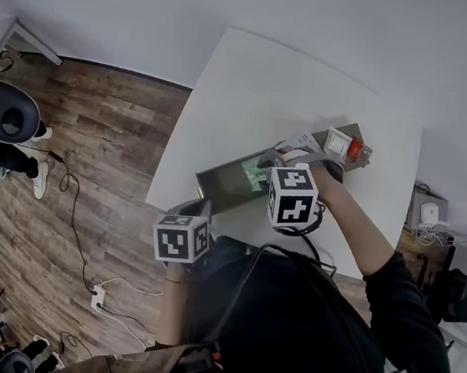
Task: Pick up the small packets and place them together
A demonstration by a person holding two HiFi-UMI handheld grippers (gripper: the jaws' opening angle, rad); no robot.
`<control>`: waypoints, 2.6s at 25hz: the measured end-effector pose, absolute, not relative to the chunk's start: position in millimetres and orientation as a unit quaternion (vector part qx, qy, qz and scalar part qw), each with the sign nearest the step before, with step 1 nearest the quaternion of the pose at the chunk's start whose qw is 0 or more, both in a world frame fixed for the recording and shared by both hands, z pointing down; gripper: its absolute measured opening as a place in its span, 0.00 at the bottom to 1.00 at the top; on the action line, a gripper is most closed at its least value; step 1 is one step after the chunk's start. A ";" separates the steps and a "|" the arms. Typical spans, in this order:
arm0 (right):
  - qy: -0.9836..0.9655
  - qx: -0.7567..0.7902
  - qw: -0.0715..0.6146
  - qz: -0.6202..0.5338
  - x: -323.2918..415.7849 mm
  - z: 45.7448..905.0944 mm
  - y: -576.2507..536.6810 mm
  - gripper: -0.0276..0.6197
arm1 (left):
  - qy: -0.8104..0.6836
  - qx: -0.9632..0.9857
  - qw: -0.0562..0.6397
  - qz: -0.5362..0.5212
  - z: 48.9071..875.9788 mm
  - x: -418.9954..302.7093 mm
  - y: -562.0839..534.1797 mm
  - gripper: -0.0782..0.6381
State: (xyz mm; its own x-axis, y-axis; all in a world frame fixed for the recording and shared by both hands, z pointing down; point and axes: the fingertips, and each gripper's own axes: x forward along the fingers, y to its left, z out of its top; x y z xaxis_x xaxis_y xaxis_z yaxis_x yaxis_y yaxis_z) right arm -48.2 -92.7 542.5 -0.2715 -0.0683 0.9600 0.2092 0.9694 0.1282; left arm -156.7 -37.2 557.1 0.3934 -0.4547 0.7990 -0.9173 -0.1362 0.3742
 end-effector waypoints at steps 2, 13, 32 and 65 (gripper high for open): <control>-0.773 -0.065 0.620 -0.120 -52.4 553.5 -89.3 0.24 | -0.485 0.708 0.444 0.258 557.5 -157.8 -38.0 0.11; -0.706 -0.108 0.691 -0.111 -46.0 598.7 -83.8 0.24 | -0.482 0.710 0.447 0.252 557.4 -158.9 -37.9 0.11; -0.679 -0.110 0.711 -0.142 -46.0 603.0 -80.8 0.05 | -0.476 0.713 0.449 0.252 556.9 -159.5 -37.5 0.11; -0.804 0.104 0.566 -0.147 -29.2 477.3 -121.4 0.05 | -0.475 0.713 0.441 0.268 557.8 -159.3 -37.8 0.11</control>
